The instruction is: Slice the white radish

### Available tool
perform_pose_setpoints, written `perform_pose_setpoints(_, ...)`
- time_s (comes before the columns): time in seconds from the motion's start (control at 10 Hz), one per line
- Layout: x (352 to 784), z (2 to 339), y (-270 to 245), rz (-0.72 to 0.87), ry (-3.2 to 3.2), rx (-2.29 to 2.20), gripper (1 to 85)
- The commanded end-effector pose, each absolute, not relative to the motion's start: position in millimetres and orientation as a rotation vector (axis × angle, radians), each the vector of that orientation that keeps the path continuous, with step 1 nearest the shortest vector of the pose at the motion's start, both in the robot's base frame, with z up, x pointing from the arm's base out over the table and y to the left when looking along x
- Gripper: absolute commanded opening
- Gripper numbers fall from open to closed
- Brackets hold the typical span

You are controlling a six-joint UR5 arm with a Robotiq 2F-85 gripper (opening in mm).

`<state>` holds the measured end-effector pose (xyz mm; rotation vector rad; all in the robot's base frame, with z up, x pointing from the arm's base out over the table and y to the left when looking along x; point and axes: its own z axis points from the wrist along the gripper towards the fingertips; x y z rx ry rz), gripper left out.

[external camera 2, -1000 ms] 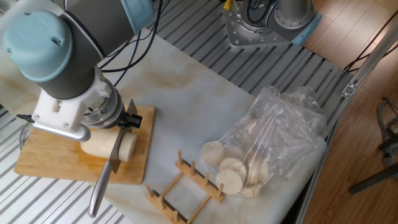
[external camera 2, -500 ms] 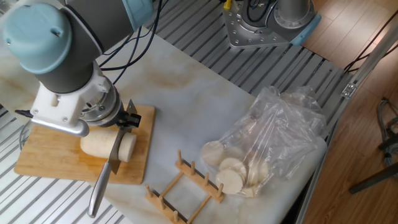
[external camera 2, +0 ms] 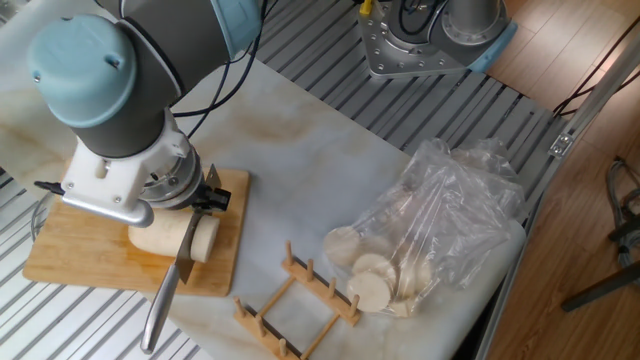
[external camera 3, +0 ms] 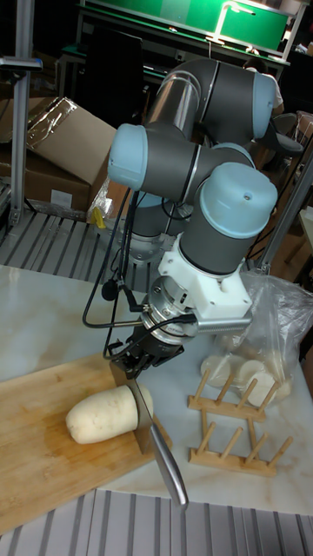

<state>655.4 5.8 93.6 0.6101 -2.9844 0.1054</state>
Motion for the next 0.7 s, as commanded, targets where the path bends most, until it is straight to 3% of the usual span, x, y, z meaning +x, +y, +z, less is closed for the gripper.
perform_pose_setpoints(0.0, 657.8, 90.8, 4.7, 0.061, -2.995, 0.639, 1.3)
perform_pose_setpoints(0.6, 662.5, 90.3, 6.1, 0.073, -3.006, 0.627, 1.3)
